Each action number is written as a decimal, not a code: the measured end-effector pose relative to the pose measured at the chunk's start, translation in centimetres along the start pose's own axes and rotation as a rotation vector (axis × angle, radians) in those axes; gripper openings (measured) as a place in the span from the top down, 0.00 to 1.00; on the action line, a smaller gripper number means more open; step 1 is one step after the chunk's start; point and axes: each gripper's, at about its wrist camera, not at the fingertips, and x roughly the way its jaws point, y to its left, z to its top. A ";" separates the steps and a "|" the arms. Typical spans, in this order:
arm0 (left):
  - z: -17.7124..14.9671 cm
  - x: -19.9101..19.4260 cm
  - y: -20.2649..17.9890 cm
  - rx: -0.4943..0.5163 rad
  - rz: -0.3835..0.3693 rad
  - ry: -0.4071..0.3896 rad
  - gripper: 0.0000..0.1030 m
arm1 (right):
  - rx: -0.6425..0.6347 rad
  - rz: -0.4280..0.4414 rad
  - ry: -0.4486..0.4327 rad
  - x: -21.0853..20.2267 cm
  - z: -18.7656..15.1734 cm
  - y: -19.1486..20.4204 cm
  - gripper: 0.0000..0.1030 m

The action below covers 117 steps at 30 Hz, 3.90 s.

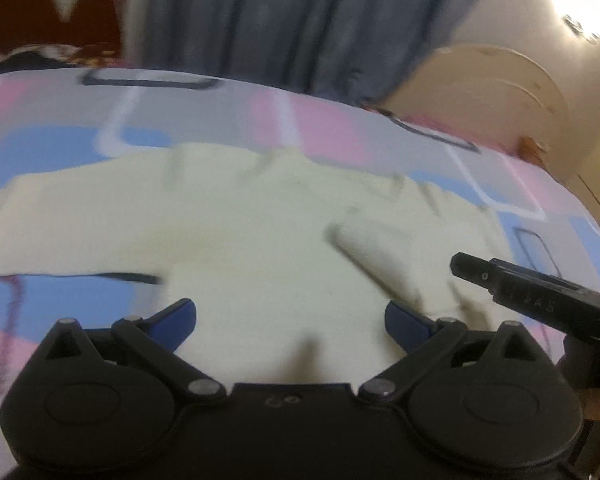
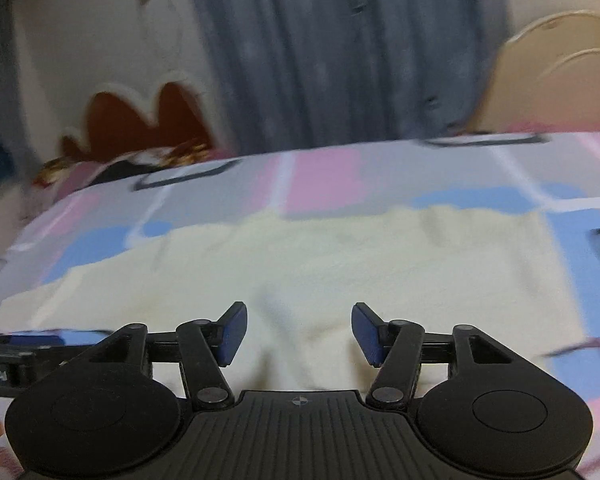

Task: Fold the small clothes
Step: 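Fold the sleeve across the sweater body with the right gripper and release, then grasp the other sleeve cuff with the left gripper and lift it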

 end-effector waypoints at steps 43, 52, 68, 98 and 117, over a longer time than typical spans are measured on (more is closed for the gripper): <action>1.5 5.3 5.6 -0.199 0.167 -0.234 0.92 | 0.104 -0.178 0.054 1.9 -2.0 -11.3 0.93; -0.1 1.9 7.2 -0.200 0.316 -0.303 0.30 | 0.135 -0.120 0.047 -1.3 -2.0 -11.6 0.82; 1.2 6.8 4.0 -0.083 0.174 -0.174 0.35 | 0.169 -0.077 0.040 8.6 4.2 -12.5 0.50; 0.0 0.6 9.6 -0.222 0.260 -0.139 0.18 | -0.022 -0.007 0.048 4.7 2.9 -2.5 0.88; -4.1 -7.7 29.4 -0.734 0.354 -0.246 0.33 | -0.148 0.193 0.104 9.0 0.2 14.7 0.60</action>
